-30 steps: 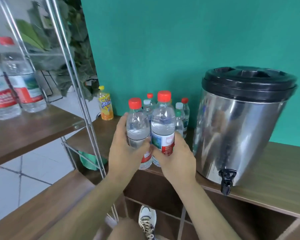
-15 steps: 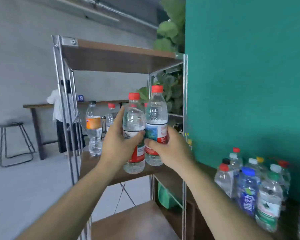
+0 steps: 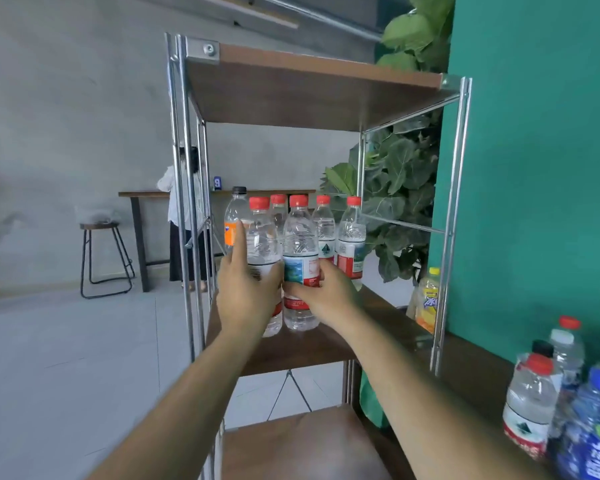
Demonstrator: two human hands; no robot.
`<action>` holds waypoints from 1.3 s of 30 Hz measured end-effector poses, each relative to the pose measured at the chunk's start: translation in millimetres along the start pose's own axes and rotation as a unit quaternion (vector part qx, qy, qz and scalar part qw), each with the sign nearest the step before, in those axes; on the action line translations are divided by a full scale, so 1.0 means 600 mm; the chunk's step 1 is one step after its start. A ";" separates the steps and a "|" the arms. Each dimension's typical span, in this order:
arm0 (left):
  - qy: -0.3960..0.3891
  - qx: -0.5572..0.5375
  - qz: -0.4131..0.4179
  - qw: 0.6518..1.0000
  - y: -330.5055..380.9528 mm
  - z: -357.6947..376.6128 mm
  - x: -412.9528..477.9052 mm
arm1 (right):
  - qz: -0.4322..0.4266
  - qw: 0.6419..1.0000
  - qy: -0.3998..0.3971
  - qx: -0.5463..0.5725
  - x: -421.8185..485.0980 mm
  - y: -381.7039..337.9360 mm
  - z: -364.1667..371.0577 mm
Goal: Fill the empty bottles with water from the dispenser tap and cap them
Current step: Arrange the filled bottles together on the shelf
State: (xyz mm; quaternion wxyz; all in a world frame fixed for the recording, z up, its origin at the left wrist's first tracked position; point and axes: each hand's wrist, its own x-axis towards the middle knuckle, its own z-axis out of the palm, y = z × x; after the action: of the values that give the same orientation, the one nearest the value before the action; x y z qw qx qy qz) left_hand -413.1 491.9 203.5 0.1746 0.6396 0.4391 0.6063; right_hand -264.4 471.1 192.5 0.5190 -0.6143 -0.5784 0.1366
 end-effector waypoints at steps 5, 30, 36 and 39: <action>0.015 0.017 0.002 1.000 -0.033 0.002 -0.004 | -0.024 0.999 -0.011 0.033 0.009 0.016 0.034; -0.024 0.030 -0.067 0.997 -0.082 0.006 0.013 | 0.009 1.000 0.007 0.004 0.012 0.031 0.090; -0.031 0.038 -0.085 0.995 -0.076 0.009 0.010 | 0.018 1.000 0.004 -0.024 0.006 0.025 0.088; -0.021 0.095 -0.032 0.995 -0.061 0.005 -0.011 | 0.021 0.999 -0.007 -0.030 -0.010 0.016 0.075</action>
State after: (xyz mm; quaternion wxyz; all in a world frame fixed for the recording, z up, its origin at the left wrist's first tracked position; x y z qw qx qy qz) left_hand -422.5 507.7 171.4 0.1415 0.6517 0.5110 0.5423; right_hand -295.4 489.5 162.9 0.4936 -0.6405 -0.5727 0.1347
